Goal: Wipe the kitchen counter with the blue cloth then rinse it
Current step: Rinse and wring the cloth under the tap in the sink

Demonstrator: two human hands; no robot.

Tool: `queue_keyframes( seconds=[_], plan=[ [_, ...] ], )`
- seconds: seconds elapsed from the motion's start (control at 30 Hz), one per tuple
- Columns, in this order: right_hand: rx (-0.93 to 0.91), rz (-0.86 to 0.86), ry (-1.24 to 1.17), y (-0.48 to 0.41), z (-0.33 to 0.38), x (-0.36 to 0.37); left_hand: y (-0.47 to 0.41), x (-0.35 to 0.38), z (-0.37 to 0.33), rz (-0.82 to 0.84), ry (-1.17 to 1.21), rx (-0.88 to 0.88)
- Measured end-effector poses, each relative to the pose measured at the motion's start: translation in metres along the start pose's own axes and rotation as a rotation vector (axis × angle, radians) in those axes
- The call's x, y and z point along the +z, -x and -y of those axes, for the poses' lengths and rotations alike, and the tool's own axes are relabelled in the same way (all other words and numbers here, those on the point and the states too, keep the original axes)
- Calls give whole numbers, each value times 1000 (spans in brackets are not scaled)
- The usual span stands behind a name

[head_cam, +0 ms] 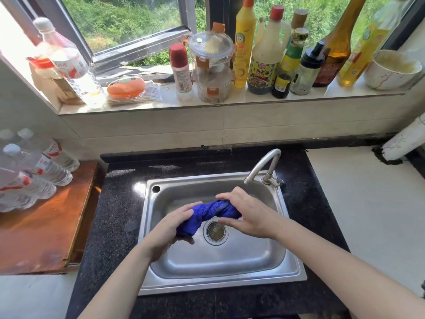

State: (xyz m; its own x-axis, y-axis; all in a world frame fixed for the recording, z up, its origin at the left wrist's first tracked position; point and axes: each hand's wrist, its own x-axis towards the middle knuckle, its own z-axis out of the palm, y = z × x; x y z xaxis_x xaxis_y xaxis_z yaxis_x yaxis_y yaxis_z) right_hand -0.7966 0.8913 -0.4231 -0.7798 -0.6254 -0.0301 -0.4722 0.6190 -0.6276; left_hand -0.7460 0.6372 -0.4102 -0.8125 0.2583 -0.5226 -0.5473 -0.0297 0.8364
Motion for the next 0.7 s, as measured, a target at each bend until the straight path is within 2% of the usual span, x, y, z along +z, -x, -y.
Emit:
queue_keyframes(
  seconds=[0.13,0.23,0.37,0.47,0.53,0.7],
  plan=[
    [-106,-44,-60,-1,-7,1,4,-8,-1,112,20,4],
    [-97,-27,-104,-3,-3,1,1,-4,2,70,-44,48],
    [99,-13,-209,-2,1,9,-9,8,9,-88,-177,198],
    [287,-108,-294,-2,4,22,-22,6,20,-278,-519,381],
    [392,-163,-396,-4,7,32,-29,4,27,-344,-707,495],
    [537,-227,-657,-12,20,42,-33,3,41,-464,-734,587]
  ],
)
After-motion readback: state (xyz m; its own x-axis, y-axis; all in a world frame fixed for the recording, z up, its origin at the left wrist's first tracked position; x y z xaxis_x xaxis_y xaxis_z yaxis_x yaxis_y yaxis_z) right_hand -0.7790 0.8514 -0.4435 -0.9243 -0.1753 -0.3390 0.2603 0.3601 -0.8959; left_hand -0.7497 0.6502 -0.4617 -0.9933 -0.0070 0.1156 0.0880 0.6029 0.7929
